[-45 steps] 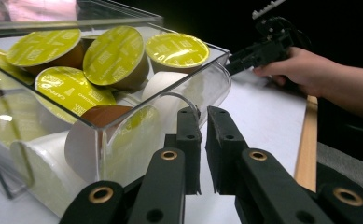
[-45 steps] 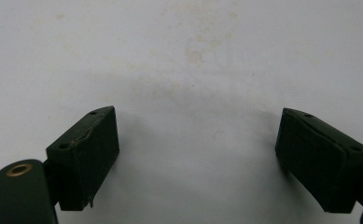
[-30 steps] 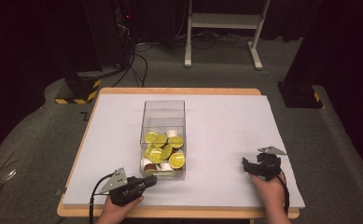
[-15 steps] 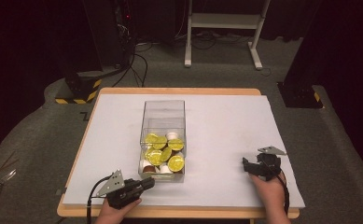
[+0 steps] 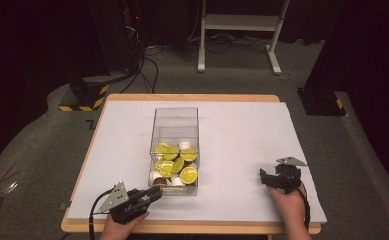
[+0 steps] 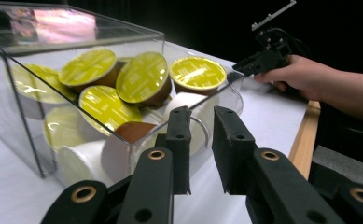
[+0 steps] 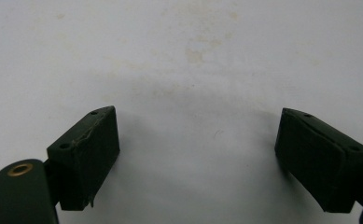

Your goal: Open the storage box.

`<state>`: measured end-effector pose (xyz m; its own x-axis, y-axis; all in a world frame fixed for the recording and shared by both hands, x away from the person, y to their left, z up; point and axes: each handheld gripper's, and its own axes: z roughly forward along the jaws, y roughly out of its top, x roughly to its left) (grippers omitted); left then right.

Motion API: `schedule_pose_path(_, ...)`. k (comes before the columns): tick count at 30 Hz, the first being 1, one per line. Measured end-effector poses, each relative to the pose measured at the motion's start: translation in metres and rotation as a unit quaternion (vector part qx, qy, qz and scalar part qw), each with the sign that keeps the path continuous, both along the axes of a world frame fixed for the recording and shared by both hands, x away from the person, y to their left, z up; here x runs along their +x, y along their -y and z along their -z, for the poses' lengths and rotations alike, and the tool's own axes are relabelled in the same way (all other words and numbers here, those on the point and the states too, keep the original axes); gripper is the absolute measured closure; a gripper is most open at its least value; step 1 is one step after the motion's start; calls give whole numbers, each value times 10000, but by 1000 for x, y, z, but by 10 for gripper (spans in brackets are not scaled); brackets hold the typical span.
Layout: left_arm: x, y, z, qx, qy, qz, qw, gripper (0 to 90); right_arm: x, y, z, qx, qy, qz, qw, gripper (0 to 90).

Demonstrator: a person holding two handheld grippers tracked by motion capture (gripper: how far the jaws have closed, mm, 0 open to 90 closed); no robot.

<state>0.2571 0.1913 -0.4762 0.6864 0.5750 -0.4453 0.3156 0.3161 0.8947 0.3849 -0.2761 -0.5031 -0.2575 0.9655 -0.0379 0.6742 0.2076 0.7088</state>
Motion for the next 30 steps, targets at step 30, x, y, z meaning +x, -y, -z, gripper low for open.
schedule_pose_path(30,47,8,-20,457,-469,-1836,9808,588,0,0,0,1,1,-2,10000,138)
